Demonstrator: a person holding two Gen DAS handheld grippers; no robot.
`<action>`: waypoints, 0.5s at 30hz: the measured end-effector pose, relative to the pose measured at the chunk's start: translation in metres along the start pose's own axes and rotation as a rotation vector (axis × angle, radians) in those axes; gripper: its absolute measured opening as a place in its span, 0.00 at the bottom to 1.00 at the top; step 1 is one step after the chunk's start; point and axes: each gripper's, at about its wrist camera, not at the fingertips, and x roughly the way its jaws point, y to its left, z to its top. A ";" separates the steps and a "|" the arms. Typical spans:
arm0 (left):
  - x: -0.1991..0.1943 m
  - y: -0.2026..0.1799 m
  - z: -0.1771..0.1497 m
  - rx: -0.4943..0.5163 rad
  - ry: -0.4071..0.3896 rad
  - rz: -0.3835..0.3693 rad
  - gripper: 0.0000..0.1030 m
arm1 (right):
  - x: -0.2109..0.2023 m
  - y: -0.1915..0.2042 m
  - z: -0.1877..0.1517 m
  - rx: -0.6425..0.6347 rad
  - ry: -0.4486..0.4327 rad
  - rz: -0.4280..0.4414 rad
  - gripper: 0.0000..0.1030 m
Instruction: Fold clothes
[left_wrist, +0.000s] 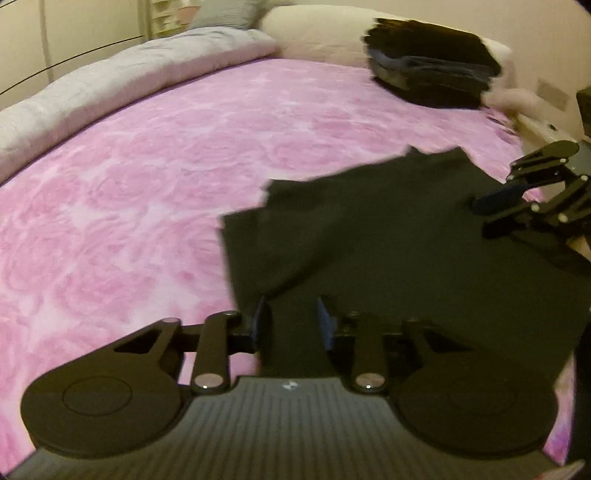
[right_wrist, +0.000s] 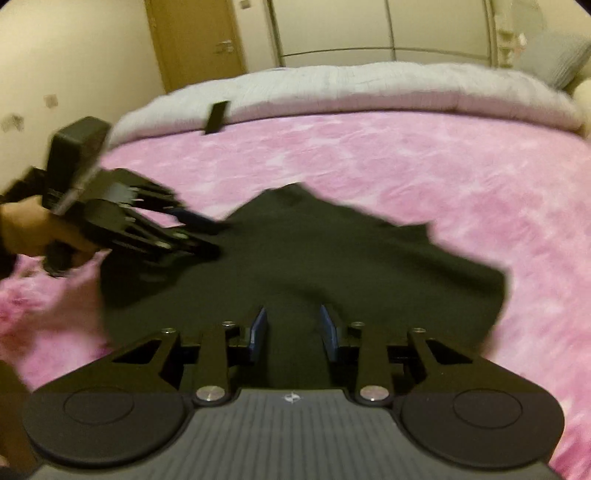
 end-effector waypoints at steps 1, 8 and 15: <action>0.003 0.003 0.003 0.012 0.012 0.036 0.46 | 0.003 -0.010 0.003 0.009 -0.002 -0.029 0.32; 0.007 0.003 0.013 0.050 0.036 0.040 0.48 | 0.008 -0.047 0.010 0.056 -0.047 -0.154 0.39; 0.010 -0.002 0.013 0.056 0.043 0.063 0.48 | 0.026 -0.035 0.009 0.011 -0.026 -0.121 0.42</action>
